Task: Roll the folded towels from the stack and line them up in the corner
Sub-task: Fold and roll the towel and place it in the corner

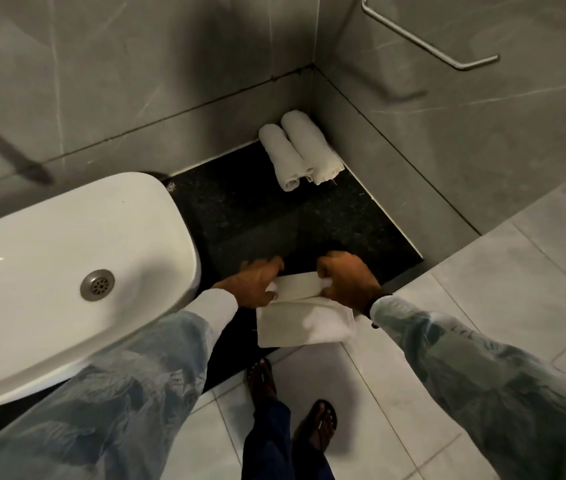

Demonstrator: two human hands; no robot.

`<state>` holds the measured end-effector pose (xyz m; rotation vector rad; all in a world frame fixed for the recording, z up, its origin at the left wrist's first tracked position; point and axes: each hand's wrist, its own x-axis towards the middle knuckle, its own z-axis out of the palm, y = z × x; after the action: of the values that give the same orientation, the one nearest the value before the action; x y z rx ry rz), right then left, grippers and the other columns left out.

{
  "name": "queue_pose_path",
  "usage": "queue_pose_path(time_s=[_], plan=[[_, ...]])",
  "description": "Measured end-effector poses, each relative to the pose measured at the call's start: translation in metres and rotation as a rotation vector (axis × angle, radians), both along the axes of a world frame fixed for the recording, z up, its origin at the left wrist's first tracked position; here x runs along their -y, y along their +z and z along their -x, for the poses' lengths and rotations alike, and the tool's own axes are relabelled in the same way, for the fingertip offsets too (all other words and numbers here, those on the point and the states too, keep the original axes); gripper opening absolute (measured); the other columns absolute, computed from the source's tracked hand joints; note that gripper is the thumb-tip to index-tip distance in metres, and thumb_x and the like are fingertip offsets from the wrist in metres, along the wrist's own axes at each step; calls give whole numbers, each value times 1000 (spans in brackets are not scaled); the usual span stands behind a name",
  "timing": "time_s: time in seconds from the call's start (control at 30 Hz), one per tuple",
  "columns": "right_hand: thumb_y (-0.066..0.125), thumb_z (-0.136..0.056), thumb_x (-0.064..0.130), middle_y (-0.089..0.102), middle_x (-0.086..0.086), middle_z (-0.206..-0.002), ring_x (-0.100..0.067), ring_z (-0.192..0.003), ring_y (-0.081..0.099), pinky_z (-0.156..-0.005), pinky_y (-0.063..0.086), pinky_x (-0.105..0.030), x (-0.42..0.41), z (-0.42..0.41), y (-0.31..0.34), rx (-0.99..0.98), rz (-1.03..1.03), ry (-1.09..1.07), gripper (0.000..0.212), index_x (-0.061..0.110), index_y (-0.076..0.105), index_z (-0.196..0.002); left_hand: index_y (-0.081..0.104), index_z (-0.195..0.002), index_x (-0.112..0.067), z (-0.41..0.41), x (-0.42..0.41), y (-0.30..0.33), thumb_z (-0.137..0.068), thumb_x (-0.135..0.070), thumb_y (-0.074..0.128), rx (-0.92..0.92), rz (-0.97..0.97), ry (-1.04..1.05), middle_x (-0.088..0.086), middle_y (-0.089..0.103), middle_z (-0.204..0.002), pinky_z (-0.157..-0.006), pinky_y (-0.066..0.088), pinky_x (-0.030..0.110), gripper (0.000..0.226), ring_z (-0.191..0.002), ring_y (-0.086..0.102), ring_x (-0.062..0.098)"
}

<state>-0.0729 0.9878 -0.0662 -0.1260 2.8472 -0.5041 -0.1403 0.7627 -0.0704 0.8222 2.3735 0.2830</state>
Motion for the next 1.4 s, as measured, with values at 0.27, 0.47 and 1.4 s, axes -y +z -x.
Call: queue_pose_path(time_s=[0.27,0.47,1.4], plan=[[93,-55,36,67,3,-103,-15,-93,63,-87,55,-30,-18,15,5,245,182,-92,46,26,68,-93,50,-113,-13,-36,7,-17,-73,-19,64,-386,-162,-73,10,54,-115,-92,45,39,43,-106,52,29],[80,-69,42,60,-2,-118,-23,-111,55,-96,48,-38,-6,22,-7,31,27,-52,49,25,64,-112,57,-110,-3,-15,0,-15,-73,-5,65,-575,-142,-46,20,61,-110,-84,52,44,38,-97,59,37],[90,-57,34,66,-7,-114,-28,-101,64,-89,56,-44,3,-11,3,259,163,-49,65,21,56,-111,57,-109,-9,-37,-14,11,-83,-26,68,-137,-14,309,15,56,-121,-88,50,40,33,-108,59,33]])
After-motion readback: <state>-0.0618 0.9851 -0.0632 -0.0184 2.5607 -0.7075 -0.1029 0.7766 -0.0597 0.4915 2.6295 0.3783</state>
